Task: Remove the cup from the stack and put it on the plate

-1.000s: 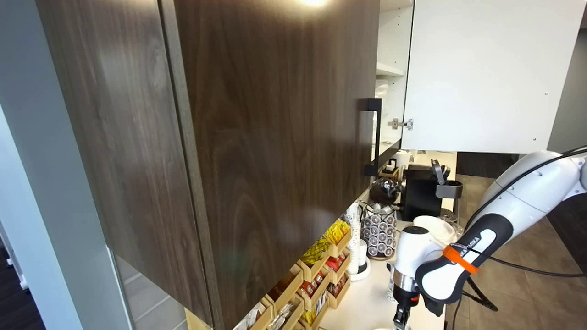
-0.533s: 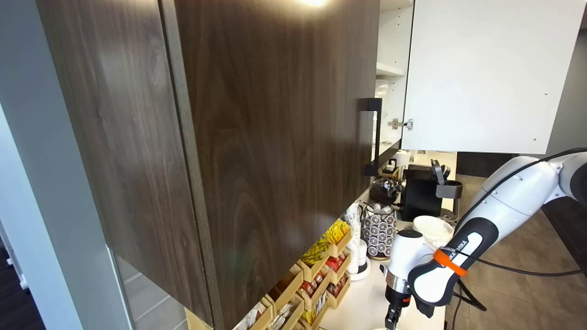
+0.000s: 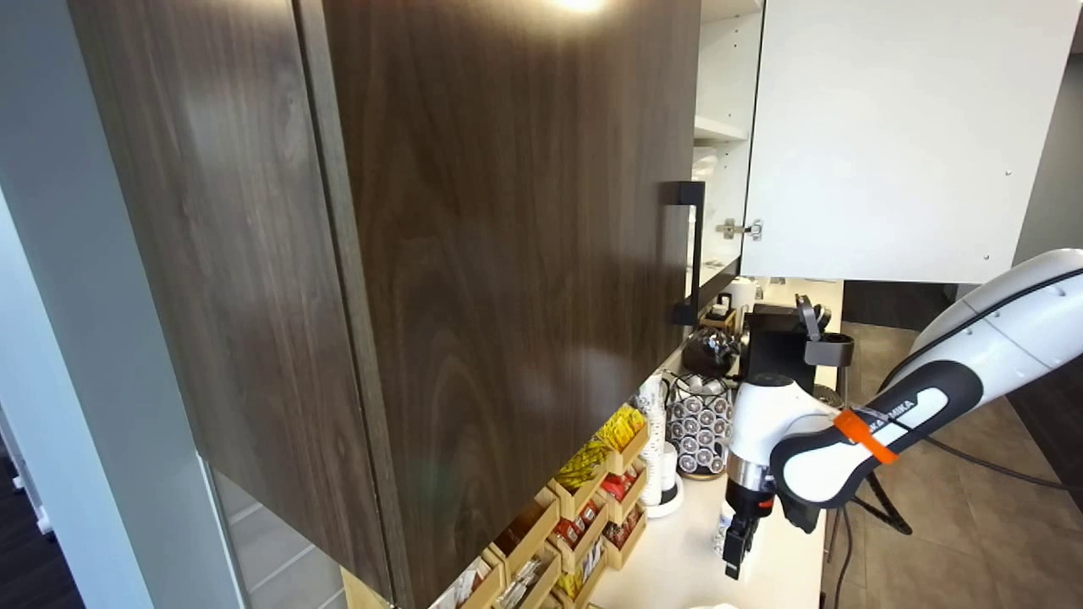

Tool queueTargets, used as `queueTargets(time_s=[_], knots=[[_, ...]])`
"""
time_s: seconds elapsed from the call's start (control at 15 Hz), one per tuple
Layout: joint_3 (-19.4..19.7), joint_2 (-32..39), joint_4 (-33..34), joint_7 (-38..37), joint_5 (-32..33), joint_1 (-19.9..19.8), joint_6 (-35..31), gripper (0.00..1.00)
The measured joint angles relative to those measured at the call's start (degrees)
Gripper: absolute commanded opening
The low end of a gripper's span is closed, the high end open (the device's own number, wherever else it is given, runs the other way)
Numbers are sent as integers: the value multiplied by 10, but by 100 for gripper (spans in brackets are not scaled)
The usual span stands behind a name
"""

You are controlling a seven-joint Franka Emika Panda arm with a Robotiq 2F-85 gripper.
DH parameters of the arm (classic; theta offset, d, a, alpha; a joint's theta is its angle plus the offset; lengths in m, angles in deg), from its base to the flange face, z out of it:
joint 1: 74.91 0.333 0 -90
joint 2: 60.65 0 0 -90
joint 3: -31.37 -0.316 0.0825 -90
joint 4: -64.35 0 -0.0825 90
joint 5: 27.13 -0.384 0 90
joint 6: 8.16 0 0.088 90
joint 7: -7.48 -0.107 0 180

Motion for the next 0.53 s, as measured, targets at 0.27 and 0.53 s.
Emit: queueTargets(time_s=[0.27,0.53], knots=[[16,-87,-14,-8,4,-11,114,100],[22,-131,-25,-8,6,-16,151,100]])
